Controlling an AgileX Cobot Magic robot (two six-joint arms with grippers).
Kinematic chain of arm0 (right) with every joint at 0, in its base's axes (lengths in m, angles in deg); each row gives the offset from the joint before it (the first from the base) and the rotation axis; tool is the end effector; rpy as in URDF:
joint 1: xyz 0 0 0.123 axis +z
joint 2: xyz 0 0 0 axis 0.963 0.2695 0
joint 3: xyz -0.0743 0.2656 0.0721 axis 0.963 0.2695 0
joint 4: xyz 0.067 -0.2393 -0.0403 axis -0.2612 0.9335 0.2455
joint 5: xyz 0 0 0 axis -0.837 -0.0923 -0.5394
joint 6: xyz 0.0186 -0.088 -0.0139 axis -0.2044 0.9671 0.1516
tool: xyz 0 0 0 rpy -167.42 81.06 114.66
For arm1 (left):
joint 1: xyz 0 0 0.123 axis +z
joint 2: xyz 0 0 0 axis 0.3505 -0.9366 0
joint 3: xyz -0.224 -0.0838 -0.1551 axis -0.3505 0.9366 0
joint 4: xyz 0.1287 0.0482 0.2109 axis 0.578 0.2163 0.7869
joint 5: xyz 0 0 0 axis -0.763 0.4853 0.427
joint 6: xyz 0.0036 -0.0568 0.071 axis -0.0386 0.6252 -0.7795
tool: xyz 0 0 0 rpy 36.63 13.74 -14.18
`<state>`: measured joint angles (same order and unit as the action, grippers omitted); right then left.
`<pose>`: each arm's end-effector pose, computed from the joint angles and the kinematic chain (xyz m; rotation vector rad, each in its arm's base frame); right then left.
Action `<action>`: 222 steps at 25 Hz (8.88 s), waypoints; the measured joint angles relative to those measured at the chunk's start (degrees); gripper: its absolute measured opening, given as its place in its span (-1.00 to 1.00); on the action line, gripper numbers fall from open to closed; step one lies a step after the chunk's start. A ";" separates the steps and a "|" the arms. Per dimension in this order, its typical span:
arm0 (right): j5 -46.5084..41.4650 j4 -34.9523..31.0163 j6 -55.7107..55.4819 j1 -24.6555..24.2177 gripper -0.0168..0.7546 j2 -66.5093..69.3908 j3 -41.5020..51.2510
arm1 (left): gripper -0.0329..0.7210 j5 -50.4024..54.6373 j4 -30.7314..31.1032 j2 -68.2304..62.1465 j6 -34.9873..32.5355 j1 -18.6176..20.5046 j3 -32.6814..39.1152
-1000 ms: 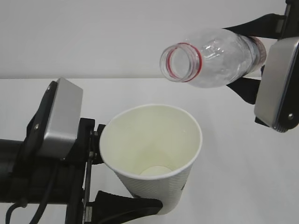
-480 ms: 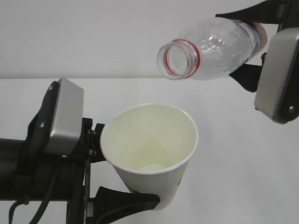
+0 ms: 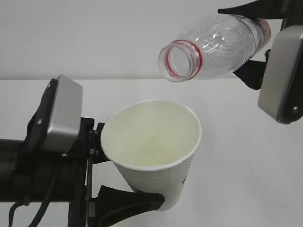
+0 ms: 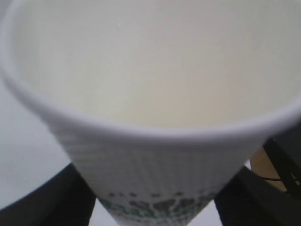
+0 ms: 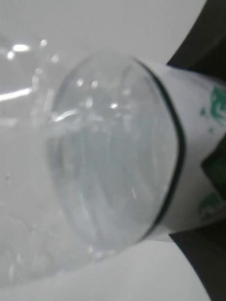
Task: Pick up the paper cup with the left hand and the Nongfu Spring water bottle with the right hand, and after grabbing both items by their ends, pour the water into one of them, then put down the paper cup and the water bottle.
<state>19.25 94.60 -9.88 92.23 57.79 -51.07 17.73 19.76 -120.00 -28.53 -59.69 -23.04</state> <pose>0.2174 0.1064 0.3145 -1.4966 0.8505 -0.5203 0.1553 -0.1970 0.2172 1.2760 1.5357 -0.9046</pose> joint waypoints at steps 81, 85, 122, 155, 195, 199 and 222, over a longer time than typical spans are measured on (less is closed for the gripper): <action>0.45 0.00 5.48 0.00 0.26 0.00 -0.27 | 0.49 -1.80 3.02 0.00 0.05 0.00 0.00; 0.45 0.00 5.57 0.00 0.26 0.00 -0.27 | 0.49 -1.80 3.02 0.00 0.05 0.00 0.00; 1.63 0.10 5.88 0.00 0.26 0.00 -0.27 | 0.49 -1.80 3.02 0.00 0.05 0.00 0.00; 1.63 0.57 6.57 0.00 0.26 0.00 -0.40 | 0.49 -3.28 3.02 0.00 0.13 0.00 0.00; 1.63 0.66 7.59 0.00 0.26 0.00 -0.40 | 0.49 -3.28 4.07 0.00 0.13 0.00 0.00; 1.63 0.66 7.84 0.00 0.26 0.00 -0.40 | 0.49 -3.28 4.54 0.00 0.13 0.00 0.00; 1.63 0.66 7.93 0.00 0.26 0.00 -0.40 | 0.49 -3.28 4.68 0.00 0.13 0.00 0.00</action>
<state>20.88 95.26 -1.95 92.23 57.79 -51.47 14.46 24.44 -120.00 -28.39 -59.69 -23.04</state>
